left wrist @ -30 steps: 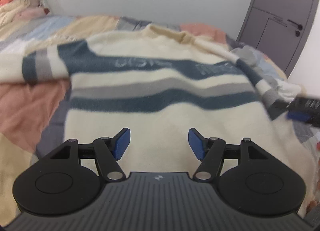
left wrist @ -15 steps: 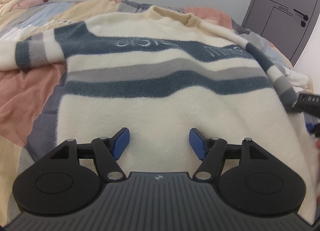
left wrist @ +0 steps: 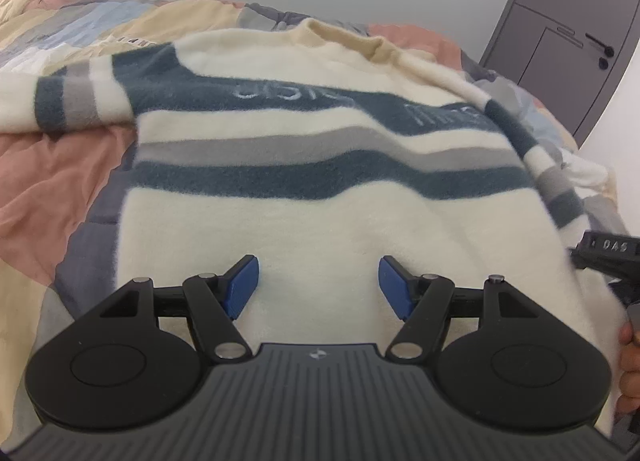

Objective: Fold large clothes

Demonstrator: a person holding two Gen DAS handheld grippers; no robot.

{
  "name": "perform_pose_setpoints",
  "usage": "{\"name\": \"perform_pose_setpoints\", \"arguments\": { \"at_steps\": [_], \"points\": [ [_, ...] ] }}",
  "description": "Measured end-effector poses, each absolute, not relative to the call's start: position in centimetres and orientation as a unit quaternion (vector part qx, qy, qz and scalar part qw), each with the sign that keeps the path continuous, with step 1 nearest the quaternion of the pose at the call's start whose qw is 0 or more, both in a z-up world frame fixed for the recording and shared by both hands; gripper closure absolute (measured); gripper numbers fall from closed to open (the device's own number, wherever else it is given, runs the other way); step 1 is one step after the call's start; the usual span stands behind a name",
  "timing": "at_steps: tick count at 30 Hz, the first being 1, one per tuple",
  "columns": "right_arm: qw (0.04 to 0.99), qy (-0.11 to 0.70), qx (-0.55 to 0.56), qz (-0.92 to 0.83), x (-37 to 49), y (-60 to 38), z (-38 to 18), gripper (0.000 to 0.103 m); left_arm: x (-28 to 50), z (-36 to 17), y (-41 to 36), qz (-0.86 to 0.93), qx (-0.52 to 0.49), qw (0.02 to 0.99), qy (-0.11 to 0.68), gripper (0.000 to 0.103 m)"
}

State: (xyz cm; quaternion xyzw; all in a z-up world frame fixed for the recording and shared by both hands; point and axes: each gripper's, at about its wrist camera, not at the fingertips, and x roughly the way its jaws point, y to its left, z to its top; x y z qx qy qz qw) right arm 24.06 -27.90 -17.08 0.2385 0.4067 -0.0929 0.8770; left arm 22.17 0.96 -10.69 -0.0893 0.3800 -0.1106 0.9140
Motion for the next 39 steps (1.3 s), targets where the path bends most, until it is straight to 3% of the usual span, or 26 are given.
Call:
{"name": "perform_pose_setpoints", "arguments": {
  "at_steps": [4, 6, 9, 17, 25, 32, 39],
  "points": [
    [0.880, 0.404, 0.233, -0.094, 24.1, -28.1, -16.9, 0.055, 22.0, -10.6, 1.0, -0.110, -0.096, 0.914, 0.378, 0.031],
    [0.886, 0.399, 0.223, -0.081, 24.2, -27.5, -16.5, 0.078, 21.9, -10.6, 0.8, -0.110, -0.090, 0.915, 0.377, 0.031],
    [0.889, 0.398, 0.213, -0.072, 24.6, -26.9, -16.2, 0.083, 22.0, -10.7, 0.8, -0.110, -0.087, 0.916, 0.377, 0.031],
    [0.901, 0.357, 0.239, -0.062, 24.1, -27.7, -14.3, 0.088, 22.2, -10.9, 1.1, -0.105, -0.093, 0.916, 0.377, 0.031],
    [0.939, 0.277, 0.189, -0.080, 24.3, -28.2, -10.0, 0.089, 22.3, -10.9, 1.5, -0.104, -0.104, 0.915, 0.376, 0.031],
    [0.959, 0.220, 0.138, -0.112, 29.6, -30.8, -5.7, 0.089, 22.4, -11.0, 1.7, -0.102, -0.113, 0.914, 0.375, 0.031],
    [0.942, 0.264, 0.164, -0.130, 36.7, -36.2, -10.0, 0.087, 22.6, -11.2, 1.6, -0.098, -0.111, 0.916, 0.374, 0.031]
  ]
}}
